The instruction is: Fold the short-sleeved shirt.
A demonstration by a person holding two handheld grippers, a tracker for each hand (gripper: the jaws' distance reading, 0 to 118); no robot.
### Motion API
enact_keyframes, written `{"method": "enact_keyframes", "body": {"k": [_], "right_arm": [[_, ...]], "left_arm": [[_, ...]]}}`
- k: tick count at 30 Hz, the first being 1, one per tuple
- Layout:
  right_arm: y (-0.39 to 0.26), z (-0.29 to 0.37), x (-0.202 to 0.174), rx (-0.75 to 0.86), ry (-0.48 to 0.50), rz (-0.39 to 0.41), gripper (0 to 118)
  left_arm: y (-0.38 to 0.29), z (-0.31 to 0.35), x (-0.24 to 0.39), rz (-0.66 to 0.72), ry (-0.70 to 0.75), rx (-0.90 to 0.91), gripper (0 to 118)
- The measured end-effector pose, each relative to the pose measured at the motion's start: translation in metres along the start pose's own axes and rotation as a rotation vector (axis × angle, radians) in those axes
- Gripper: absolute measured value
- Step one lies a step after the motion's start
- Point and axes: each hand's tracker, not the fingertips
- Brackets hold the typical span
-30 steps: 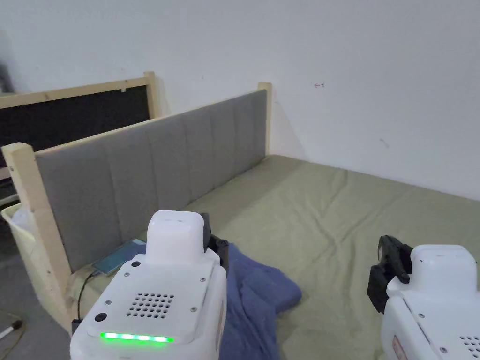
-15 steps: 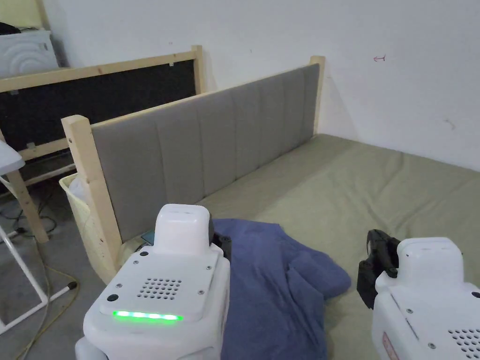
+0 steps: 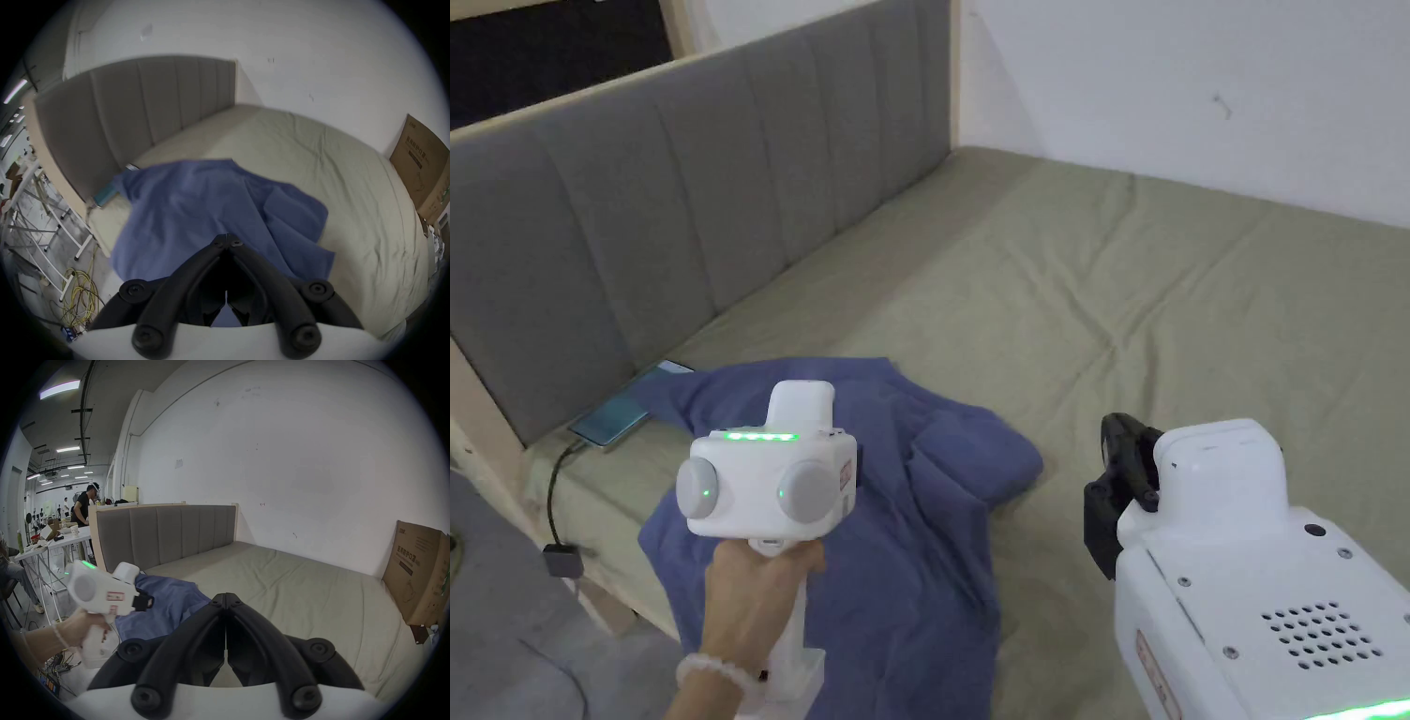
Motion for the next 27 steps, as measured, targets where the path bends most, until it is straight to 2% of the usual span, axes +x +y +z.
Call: {"method": "enact_keyframes", "body": {"k": [2, 3, 4, 5, 9, 10, 11, 12, 13, 16, 19, 20, 21, 24, 26, 27], "right_arm": [[-0.004, -0.005, 0.003, -0.018, -0.002, -0.002, 0], [-0.007, -0.006, 0.004, -0.024, -0.004, 0.003, 0], [-0.009, -0.008, 0.005, -0.032, -0.009, 0.009, 0], [-0.011, -0.009, 0.006, -0.038, -0.014, 0.013, 0], [-0.015, -0.014, 0.012, -0.07, -0.013, -0.013, 0], [-0.016, -0.015, 0.013, -0.075, -0.009, -0.022, 0], [-0.017, -0.016, 0.013, -0.081, -0.011, -0.019, 0], [-0.018, -0.017, 0.012, -0.085, -0.013, -0.012, 0], [-0.02, -0.019, 0.012, -0.088, -0.017, 0.001, 0], [-0.024, -0.021, 0.013, -0.105, -0.018, 0.028, 0], [-0.027, -0.023, 0.016, -0.127, -0.018, 0.041, 0], [-0.029, -0.025, 0.018, -0.137, -0.022, 0.043, 0], [-0.03, -0.026, 0.02, -0.142, -0.023, 0.041, 0], [-0.035, -0.029, 0.025, -0.167, -0.031, 0.007, 0], [-0.037, -0.028, 0.029, -0.183, -0.029, -0.039, 0], [-0.038, -0.027, 0.03, -0.184, -0.028, -0.048, 0]], "left_arm": [[0.0, -0.025, 0.001, 0.001, -0.039, -0.078, 2], [0.001, -0.033, 0.003, 0.014, -0.071, -0.102, 21], [0.001, -0.039, 0.002, 0.009, -0.086, -0.129, 53], [0.003, -0.044, 0.001, 0.029, -0.108, -0.156, 77], [0.016, -0.054, 0.005, 0.053, -0.108, -0.155, 84], [0.02, -0.059, 0.007, 0.055, -0.112, -0.152, 92], [0.023, -0.066, 0.01, 0.059, -0.11, -0.16, 107], [0.024, -0.072, 0.014, 0.057, -0.107, -0.19, 115], [0.024, -0.08, 0.018, 0.062, -0.107, -0.217, 117], [0.018, -0.104, 0.028, 0.095, -0.091, -0.309, 114], [0.007, -0.116, 0.032, 0.041, -0.024, -0.351, 104], [0.008, -0.114, 0.035, 0.015, -0.02, -0.341, 96], [0.01, -0.112, 0.038, 0.032, -0.024, -0.346, 80], [0.017, -0.107, 0.036, 0.023, 0.019, -0.312, 61], [0.016, -0.106, 0.033, 0.033, 0.089, -0.309, 8], [0.015, -0.104, 0.036, 0.045, 0.052, -0.306, 8]]}}
